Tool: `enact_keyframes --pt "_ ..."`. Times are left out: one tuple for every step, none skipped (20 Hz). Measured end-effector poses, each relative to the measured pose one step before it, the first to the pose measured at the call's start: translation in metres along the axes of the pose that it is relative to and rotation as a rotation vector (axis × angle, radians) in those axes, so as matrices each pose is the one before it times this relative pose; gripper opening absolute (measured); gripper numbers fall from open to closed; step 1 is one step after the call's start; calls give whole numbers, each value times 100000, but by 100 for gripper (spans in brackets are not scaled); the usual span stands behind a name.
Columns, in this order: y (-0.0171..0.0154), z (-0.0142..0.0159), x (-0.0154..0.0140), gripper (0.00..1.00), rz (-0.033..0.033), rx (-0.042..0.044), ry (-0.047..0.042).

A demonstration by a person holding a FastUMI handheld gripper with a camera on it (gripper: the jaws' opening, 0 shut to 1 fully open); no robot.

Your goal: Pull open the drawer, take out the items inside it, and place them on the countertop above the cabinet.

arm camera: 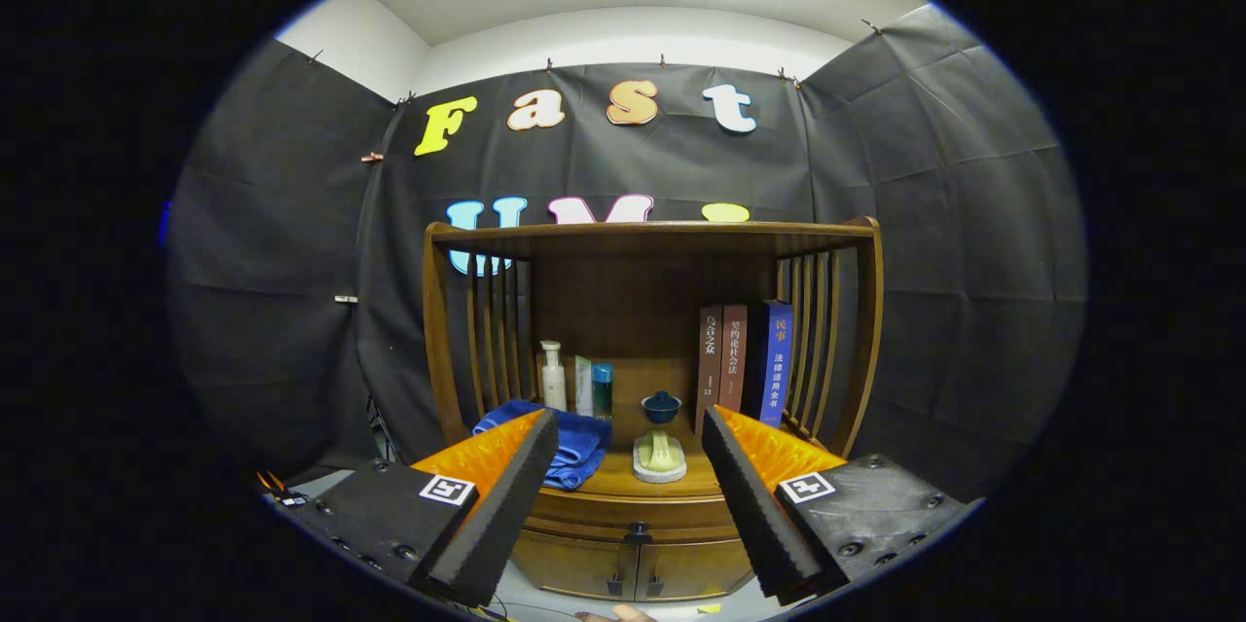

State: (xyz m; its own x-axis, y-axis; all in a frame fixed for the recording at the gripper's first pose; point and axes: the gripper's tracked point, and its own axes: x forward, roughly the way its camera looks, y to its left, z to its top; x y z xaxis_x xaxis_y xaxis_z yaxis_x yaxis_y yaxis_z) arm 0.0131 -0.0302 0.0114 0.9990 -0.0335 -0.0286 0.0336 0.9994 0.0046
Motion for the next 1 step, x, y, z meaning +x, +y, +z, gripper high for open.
enact_keyframes --pt "16 -21 28 98 -54 -100 188"
